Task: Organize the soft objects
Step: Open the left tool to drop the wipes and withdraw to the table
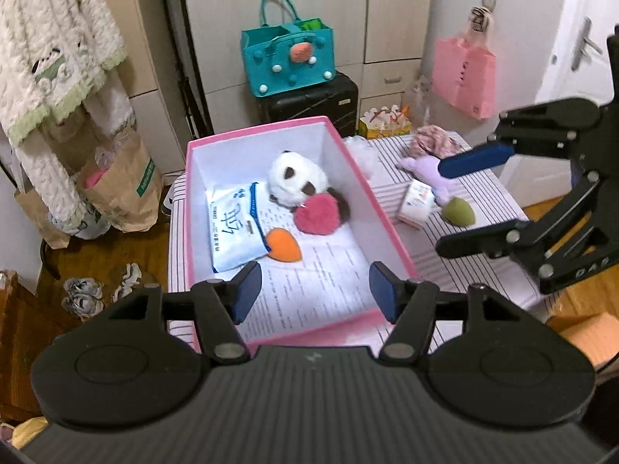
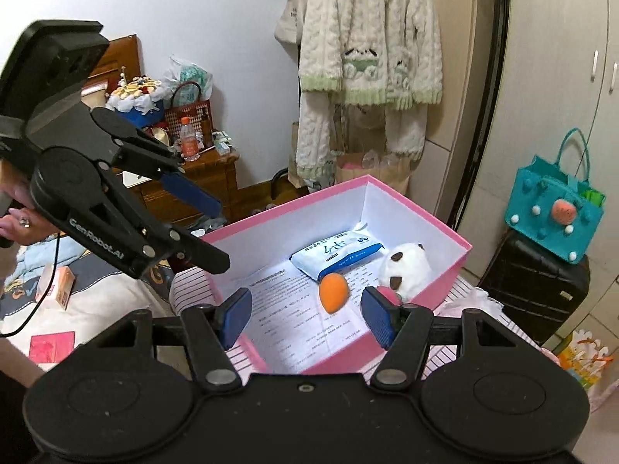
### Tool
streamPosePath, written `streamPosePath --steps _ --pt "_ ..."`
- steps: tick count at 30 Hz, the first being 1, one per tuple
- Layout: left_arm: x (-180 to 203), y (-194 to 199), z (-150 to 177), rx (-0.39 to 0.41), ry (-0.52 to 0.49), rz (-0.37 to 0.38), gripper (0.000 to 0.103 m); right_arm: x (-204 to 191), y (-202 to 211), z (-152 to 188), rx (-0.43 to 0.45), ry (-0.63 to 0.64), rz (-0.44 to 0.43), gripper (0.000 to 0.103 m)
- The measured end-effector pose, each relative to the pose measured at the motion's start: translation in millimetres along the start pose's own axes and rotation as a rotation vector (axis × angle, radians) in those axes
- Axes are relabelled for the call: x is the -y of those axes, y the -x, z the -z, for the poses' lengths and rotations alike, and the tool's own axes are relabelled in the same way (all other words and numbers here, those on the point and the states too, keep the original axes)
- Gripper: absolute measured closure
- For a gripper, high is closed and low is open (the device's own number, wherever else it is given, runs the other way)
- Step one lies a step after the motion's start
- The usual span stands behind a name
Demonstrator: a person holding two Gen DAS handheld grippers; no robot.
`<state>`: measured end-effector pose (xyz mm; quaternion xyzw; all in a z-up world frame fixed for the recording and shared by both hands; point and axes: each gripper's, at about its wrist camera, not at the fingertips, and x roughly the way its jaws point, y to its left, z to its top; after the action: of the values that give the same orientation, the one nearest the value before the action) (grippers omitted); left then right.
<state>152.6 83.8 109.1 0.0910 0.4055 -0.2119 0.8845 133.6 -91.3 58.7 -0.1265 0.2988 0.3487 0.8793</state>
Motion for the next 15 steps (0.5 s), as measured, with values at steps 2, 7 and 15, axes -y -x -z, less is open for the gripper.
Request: streamPosePath --steps 2,7,15 --pt "10.0 4.6 4.4 -0.001 -0.019 -0.002 0.042 -4.6 11.5 5.5 0.010 0.005 -0.002 0.035" --pt "33.7 14.1 13.4 -0.013 -0.045 0.016 0.040 -19.2 37.4 19.6 0.033 0.031 0.016 0.035" --pt "71.0 34.5 30.0 0.011 -0.107 0.019 0.038 -33.3 73.6 51.0 0.072 0.041 0.053 0.035"
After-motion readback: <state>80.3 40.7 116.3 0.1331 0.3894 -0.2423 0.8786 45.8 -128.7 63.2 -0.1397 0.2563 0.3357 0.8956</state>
